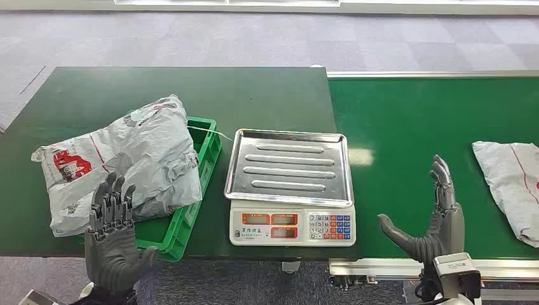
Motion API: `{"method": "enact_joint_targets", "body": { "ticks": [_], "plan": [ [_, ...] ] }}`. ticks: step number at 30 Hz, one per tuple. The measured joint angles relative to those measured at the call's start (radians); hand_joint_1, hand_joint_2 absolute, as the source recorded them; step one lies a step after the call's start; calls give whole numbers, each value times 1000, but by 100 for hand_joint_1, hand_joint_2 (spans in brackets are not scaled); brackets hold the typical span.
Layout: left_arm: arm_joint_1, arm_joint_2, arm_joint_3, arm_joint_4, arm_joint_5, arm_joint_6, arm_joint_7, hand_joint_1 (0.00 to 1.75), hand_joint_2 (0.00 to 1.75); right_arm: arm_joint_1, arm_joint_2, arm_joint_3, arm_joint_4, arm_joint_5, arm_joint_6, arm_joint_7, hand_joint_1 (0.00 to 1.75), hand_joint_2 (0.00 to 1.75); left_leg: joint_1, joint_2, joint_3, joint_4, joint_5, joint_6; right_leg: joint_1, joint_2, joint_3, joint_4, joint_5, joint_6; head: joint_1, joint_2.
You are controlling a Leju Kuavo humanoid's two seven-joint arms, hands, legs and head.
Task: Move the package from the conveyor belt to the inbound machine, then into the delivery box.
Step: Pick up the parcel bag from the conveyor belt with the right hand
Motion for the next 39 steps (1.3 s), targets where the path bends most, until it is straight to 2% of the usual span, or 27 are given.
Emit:
{"method": "enact_joint_targets", "body": {
  "ticks": [5, 14, 17, 21, 24, 26, 31, 36, 39],
  "plan": [
    [2, -2, 0, 0, -13, 5, -2, 0, 175, 0, 5, 0, 0, 6, -3, 3, 0, 175, 0, 0, 0, 0, 0, 0, 0, 0, 0, 0, 0, 0, 0, 0],
    [6, -1, 0, -22, -50, 26, -7, 0, 175, -33, 3, -12, 27, 112, -89, 80, 0, 175, 0, 0, 0, 0, 0, 0, 0, 0, 1, 0, 0, 0, 0, 0],
    [12, -1, 0, -29, -63, 36, -8, 0, 175, -54, 2, -16, 56, 185, -156, 151, 0, 175, 0, 0, 0, 0, 0, 0, 0, 0, 1, 0, 0, 0, 0, 0],
    [13, -1, -2, -34, -116, 69, -10, 0, 175, -127, -15, -46, 179, 261, -276, 222, 0, 175, 0, 0, 1, 0, 0, 0, 0, 0, 1, 0, 0, 0, 0, 0],
    [1, 0, -16, -28, -135, 91, -11, 0, 175, -219, -45, -83, 299, 373, -393, 289, 0, 175, 0, 0, 1, 0, 0, 0, -1, 0, 1, 0, 1, 1, 0, 0],
    [-15, 4, -28, -17, -130, 96, -13, 0, 175, -289, -84, -109, 383, 442, -436, 334, 0, 175, 0, 0, 1, 1, 1, 1, -1, 0, 2, 0, 2, 1, 0, 0],
    [-48, 20, -52, 18, -112, 103, -20, 0, 175, -434, -191, -160, 574, 502, -454, 362, 0, 175, -1, 0, 2, 2, 1, 1, -1, 0, 2, 0, 3, 3, 0, 0],
    [-59, 29, -62, 36, -110, 104, -21, 0, 175, -481, -224, -175, 662, 511, -466, 362, 0, 175, -1, -1, 1, 1, 1, 1, -1, 0, 2, 0, 3, 2, 0, 0],
    [-68, 37, -70, 47, -97, 108, -22, 0, 175, -522, -252, -179, 724, 549, -482, 401, 0, 175, -1, -1, 1, 1, 1, 1, -1, 0, 1, 0, 3, 2, 0, 0]
  ]
}}
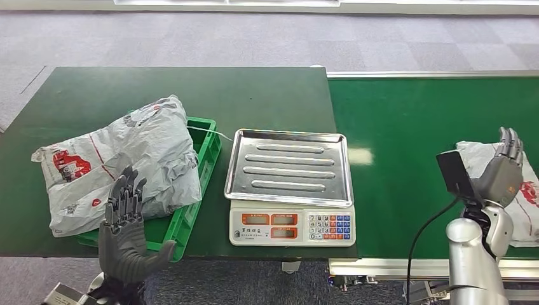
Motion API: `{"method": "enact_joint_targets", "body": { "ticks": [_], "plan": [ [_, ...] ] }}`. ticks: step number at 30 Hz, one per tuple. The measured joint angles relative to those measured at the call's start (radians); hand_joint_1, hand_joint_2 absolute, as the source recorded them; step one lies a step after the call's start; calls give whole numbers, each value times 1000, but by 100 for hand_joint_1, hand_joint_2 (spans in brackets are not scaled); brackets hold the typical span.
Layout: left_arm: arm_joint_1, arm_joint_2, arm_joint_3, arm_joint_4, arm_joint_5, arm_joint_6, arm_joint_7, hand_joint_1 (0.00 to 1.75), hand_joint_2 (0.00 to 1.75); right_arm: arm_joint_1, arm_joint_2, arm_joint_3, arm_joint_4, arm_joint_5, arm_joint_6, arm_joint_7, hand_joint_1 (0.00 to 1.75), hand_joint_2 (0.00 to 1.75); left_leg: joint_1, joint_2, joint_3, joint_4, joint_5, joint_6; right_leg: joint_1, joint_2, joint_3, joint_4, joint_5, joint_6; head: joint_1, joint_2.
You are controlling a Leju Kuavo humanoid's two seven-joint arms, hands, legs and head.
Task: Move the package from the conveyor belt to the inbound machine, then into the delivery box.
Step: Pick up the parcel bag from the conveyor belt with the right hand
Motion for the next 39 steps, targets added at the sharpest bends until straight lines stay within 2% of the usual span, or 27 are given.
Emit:
{"method": "enact_joint_targets", "body": {
  "ticks": [3, 8, 10, 16, 19, 24, 29, 37, 39],
  "plan": [
    [-22, 13, -6, 16, 21, 4, -3, 0, 175, -111, -72, -8, 162, 37, 8, 64, 0, 175, -1, 0, 0, 0, 0, 0, -1, 0, 0, 0, 0, 0, 0, 0],
    [-48, 24, -16, 34, 28, 5, 1, 0, 175, -274, -181, -13, 456, 146, 64, 279, 0, 175, -1, -2, 0, 1, 1, 1, -2, -2, 2, 0, 1, 2, 0, 0],
    [-54, 25, -18, 35, 27, 7, 8, 0, 175, -303, -204, -12, 540, 171, 97, 339, 0, 175, -1, -3, 0, 2, 1, 1, -2, -3, 2, 0, 1, 2, 0, 0],
    [-55, 24, -18, 25, 11, 14, 22, 0, 175, -340, -242, -3, 678, 216, 175, 444, 0, 175, -1, -4, -1, 1, 1, 1, -1, -3, 1, 0, 1, 2, 0, 0],
    [-56, 23, -18, 23, -2, 8, 29, 0, 175, -349, -253, 1, 719, 229, 272, 516, 0, 175, -1, -4, -1, 1, 1, 1, -1, -4, 1, 0, 0, 2, 0, 0],
    [-67, 19, -18, 28, -18, -16, 33, 0, 175, -349, -259, 1, 761, 244, 434, 556, 0, 175, -1, -4, -1, 1, 1, 1, -1, -3, 1, 0, 0, 2, 0, 0],
    [-91, 11, -18, 52, -30, -43, 34, 0, 175, -347, -272, 1, 786, 279, 647, 610, 0, 175, -1, -4, -1, 1, 1, 1, -1, -4, 1, 0, 0, 2, 0, 0],
    [-140, -11, -18, 103, -45, -66, 37, 0, 175, -339, -290, 1, 800, 307, 834, 610, 0, 175, -1, -5, 0, 2, 1, 1, -1, -5, 2, 0, 0, 2, 0, 0],
    [-149, -15, -18, 112, -47, -68, 41, 0, 175, -334, -294, 1, 801, 311, 851, 607, 0, 175, -1, -5, 0, 2, 1, 1, -1, -5, 2, 0, 0, 2, 0, 0]
  ]
}}
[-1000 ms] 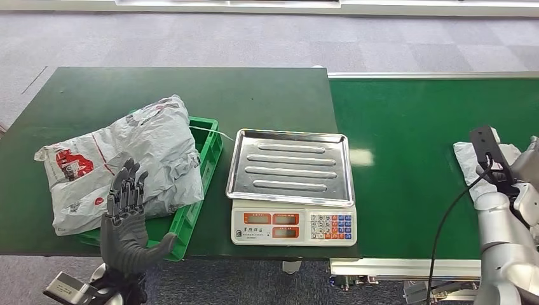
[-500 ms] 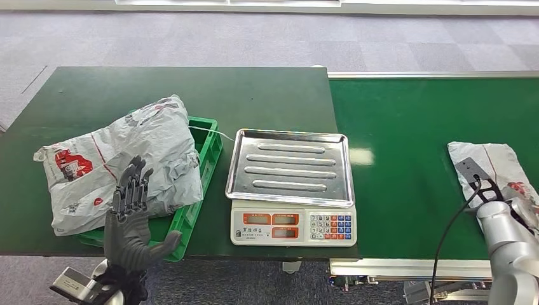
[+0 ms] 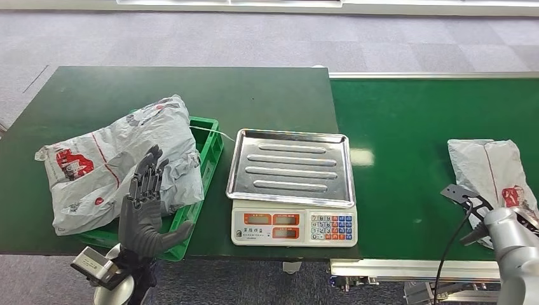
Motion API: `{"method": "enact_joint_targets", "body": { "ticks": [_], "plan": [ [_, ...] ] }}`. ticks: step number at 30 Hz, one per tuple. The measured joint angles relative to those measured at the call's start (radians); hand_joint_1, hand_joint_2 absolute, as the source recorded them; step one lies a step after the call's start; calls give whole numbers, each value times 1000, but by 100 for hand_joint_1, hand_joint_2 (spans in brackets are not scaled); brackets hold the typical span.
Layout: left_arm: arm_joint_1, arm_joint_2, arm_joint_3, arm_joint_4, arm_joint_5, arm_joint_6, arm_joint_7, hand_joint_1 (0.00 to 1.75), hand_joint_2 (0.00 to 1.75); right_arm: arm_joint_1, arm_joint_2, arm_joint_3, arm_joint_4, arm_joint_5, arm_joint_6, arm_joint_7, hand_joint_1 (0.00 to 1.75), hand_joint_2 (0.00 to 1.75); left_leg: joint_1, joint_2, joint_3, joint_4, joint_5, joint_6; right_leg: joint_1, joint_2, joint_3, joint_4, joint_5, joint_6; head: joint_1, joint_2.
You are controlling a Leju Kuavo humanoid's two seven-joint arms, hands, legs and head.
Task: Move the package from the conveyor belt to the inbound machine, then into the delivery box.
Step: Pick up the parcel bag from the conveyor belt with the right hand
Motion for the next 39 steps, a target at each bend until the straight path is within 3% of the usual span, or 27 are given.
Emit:
{"method": "enact_joint_targets", "body": {
  "ticks": [3, 7, 10, 16, 24, 31, 37, 39],
  "plan": [
    [1, -3, 0, 3, -3, 1, 5, 0, 175, 6, -1, 0, 0, 15, -100, 0, 0, 175, 0, -1, 0, 0, 0, 0, 0, -1, 1, 0, 0, 0, 0, 0],
    [41, -3, 1, -35, -3, 14, 15, 0, 175, -3, 0, 0, -3, 45, -385, -10, 0, 175, -1, -1, -1, 0, 0, 0, -1, -1, 0, 0, 0, 0, 0, 0],
    [64, -3, 1, -69, -3, 20, 27, 0, 175, -24, 1, 0, -10, 60, -543, -37, 0, 175, -1, -1, -1, 0, 0, 0, -1, -1, 0, 0, 0, 0, 0, 0],
    [88, -3, 1, -107, -3, 30, 37, 0, 175, -47, 1, 0, -24, 76, -708, -84, 0, 175, -1, -3, -1, 0, 0, 0, -1, -3, 1, 0, 0, 0, 0, 0],
    [93, -2, 2, -113, -3, 34, 36, 0, 175, -52, 1, -3, -24, 73, -609, -57, 0, 175, -1, -3, -1, 0, 0, 0, -1, -3, 1, 0, 0, 0, 0, 0],
    [82, 2, 1, -89, 1, 33, 7, 0, 175, -16, 1, -40, -9, 30, -225, -18, 0, 175, -1, -3, -1, 0, 0, 0, -1, -3, 0, 0, 0, 0, 0, 0],
    [74, 3, 1, -59, -4, 30, -12, 0, 175, 10, 3, -51, 0, 51, -61, -33, 0, 175, 0, -3, 0, 0, 0, 0, 0, -2, 0, 0, 0, 0, 0, 0],
    [68, 3, 1, -46, -8, 29, -13, 0, 175, 6, 3, -51, 0, 63, -20, -33, 87, 175, 0, -3, 0, 0, 0, 0, 0, -3, 1, 0, 0, 0, 0, 0]
  ]
}}
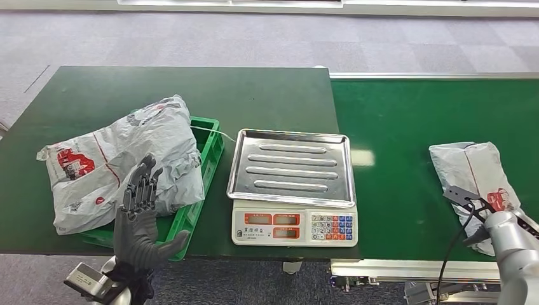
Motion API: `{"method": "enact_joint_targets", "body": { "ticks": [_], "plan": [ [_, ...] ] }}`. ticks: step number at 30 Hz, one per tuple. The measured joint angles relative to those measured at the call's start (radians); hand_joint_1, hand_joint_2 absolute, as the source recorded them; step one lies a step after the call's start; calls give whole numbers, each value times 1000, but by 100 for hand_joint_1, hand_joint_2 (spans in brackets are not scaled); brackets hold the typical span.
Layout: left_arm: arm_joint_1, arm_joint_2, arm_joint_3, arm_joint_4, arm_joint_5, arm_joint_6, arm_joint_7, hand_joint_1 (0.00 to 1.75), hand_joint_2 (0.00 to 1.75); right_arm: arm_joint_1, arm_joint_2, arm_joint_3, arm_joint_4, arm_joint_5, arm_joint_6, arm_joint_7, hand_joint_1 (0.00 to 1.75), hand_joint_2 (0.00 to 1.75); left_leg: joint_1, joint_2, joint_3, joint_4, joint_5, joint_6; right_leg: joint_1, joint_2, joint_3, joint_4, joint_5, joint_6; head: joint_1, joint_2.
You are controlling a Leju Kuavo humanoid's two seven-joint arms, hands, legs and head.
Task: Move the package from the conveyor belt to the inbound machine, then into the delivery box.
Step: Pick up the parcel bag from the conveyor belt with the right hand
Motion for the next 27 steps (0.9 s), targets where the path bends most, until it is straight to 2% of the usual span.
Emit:
{"method": "enact_joint_targets", "body": {
  "ticks": [2, 5, 12, 22, 24, 27],
  "plan": [
    [-7, 0, 0, 14, -2, -1, 0, 0, 175, -5, 0, 0, 1, 7, 20, 0, 175, 175, 0, 0, 0, 0, 0, 0, 0, 0, 1, 0, 0, 0, 0, 0],
    [-11, -1, 0, 26, -5, -3, -1, 0, 175, -9, 0, 0, 1, 8, 17, -3, 175, 175, 0, 0, 1, 0, 0, 0, 0, 0, 1, 0, 0, 0, 0, 0],
    [-9, -2, 0, 21, -15, -7, 3, 0, 175, -23, 6, 0, 1, 19, -69, 10, 175, 175, 0, 0, 1, 0, 0, 0, 0, 0, 1, 0, 0, 0, 0, 0],
    [-9, -2, 0, 13, -32, -7, 6, 0, 175, -28, 11, 0, 2, 34, -41, -2, 175, 175, 0, 0, 0, 0, 0, 0, 0, 0, 1, 0, 0, 0, 0, 0],
    [-6, -2, 0, 5, -34, -2, 9, 0, 175, -31, 16, -2, 2, 23, -113, -44, 175, 175, 0, 0, 0, 0, 0, 0, 0, 0, 1, 0, 0, 0, 0, 0],
    [15, -2, 1, -32, -37, 16, 19, 0, 175, -50, 35, -20, -6, -43, -351, -230, 175, 175, 0, 0, -1, 0, 0, 0, 0, 0, 1, 0, 0, 0, 0, 0]
  ]
}}
